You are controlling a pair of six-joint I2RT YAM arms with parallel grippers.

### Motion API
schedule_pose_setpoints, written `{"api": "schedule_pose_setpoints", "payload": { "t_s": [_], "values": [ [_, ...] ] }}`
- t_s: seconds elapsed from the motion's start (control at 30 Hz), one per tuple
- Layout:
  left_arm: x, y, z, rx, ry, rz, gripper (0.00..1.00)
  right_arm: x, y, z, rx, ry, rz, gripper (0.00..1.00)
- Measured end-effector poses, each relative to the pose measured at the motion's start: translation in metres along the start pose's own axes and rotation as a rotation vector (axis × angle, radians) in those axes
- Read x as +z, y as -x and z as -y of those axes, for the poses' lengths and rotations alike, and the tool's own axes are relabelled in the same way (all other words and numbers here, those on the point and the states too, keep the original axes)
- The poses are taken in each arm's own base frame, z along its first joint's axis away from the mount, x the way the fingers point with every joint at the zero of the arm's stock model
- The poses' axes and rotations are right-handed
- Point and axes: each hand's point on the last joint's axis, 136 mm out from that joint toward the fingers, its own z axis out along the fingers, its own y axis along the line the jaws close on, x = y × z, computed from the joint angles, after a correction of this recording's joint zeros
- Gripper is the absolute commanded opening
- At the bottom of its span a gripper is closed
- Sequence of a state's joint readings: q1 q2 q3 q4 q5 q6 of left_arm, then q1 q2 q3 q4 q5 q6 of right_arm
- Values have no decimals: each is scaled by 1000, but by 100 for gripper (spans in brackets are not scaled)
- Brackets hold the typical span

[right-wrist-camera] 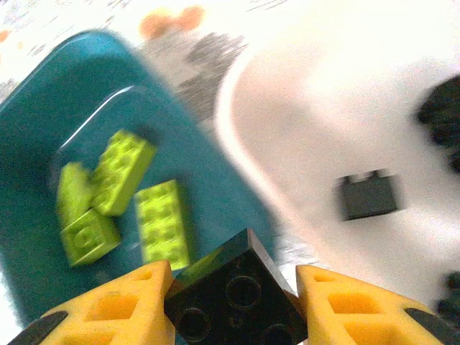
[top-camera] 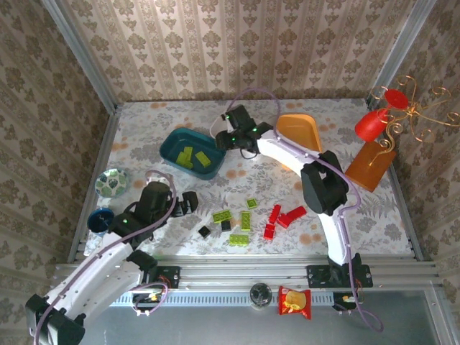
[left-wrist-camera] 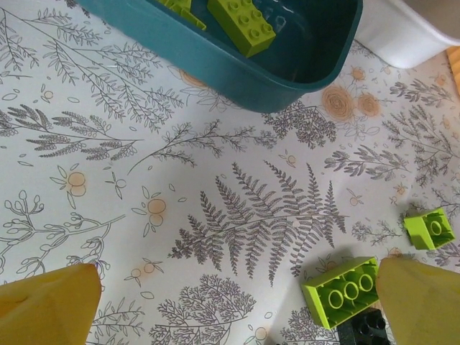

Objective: Sort the legos into containers by color
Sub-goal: Place the lego in the container, then pick up the lego from the middle-left of the table.

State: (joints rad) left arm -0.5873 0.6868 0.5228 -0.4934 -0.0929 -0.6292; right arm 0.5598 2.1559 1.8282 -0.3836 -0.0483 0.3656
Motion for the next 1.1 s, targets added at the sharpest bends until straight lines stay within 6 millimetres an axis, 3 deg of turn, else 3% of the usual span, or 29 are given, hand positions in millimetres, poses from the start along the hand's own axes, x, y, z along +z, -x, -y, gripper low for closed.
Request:
{"api": "schedule_pose_setpoints", "payload": {
  "t_s": [0.17,0.2,0.3,0.4,0.6,0.87,1.1],
  "values": [
    [4,-5,1,2,-4,-32,98,-3,32,60,108,-121,54,34],
    [6,-7,2,3,-5,-43,98,-3,36,70,126,-142,58,38],
    [11,-15,2,10,1,-84,97,2,44,89,154,-185,60,65],
    [14,-23,5,24,-4,-123,97,7,39,93,156,-201,35,73],
    [17,-45,12,59,-19,-217,92,-1,30,89,150,-202,21,74],
    [21,-91,27,126,-49,-403,80,-66,-1,77,144,-165,51,74],
    [31,-120,31,167,-50,-533,85,-88,-44,81,162,-156,34,74]
  ]
}}
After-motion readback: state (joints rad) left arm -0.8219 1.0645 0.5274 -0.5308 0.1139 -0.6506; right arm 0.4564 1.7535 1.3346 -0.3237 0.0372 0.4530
